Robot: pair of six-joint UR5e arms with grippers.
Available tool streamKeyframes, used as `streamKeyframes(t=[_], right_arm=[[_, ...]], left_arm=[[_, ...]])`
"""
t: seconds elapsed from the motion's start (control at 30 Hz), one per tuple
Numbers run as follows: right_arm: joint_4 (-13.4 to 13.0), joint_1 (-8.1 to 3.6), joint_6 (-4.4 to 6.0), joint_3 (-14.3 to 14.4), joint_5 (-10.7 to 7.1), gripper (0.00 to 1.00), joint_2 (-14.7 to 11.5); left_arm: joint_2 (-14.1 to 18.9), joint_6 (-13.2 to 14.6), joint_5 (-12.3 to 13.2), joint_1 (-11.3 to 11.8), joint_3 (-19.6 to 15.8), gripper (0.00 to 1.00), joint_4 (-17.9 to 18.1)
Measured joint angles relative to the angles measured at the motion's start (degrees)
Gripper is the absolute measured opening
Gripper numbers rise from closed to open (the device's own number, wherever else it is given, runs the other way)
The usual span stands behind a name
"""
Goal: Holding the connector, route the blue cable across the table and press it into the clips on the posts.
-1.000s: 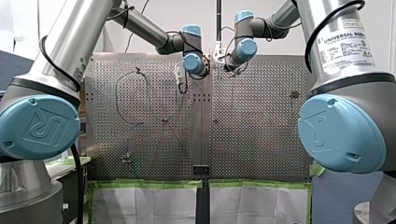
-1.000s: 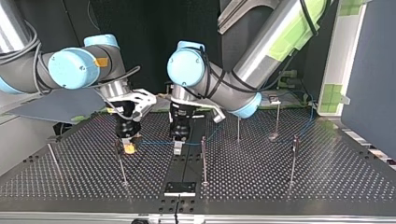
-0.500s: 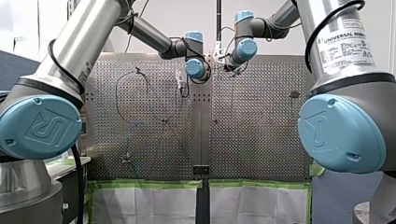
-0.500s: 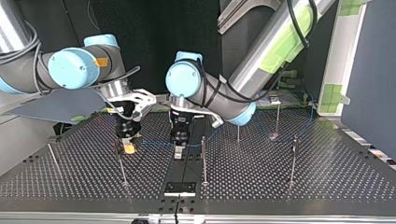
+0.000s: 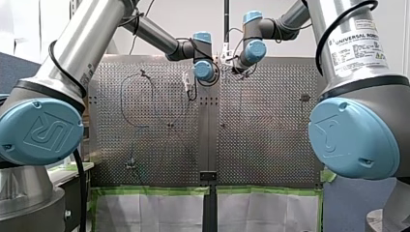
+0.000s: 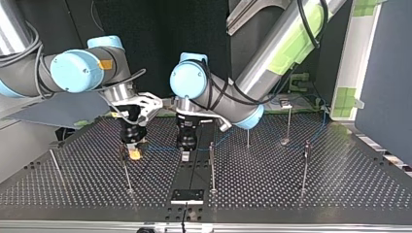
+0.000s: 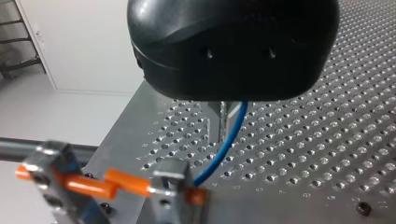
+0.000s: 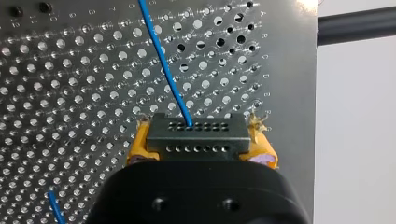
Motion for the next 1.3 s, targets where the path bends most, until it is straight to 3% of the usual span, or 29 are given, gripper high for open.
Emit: streamKeyframes(t=[0.37, 0.6, 0.83, 1.03, 1.3], right_arm=[[0.02, 0.06, 0.00, 0.04, -0.01, 0.00, 0.01], [0.09, 0.28, 0.10, 0.32, 0.05, 0.00, 0.01], [-0.01, 0.45, 0.26, 2.01, 0.38, 0.00, 0.12], [-0.27, 0.48, 0.43, 3.79, 0.57, 0.00, 0.23], [-2.51, 0.16, 0.75, 7.19, -0.18, 0.00, 0.70]], left_arm=[[0.03, -0.20, -1.36, 0.20, 0.01, 0.02, 1.03], [0.01, -0.16, -2.66, -0.10, -0.48, 0.02, -0.18], [0.00, -0.25, -3.83, -0.01, -3.40, 0.02, 1.47], [0.00, -0.40, -3.04, -0.29, -6.20, 0.02, 4.18], [-1.08, -0.53, -1.89, -0.80, -9.91, 0.02, 7.75]])
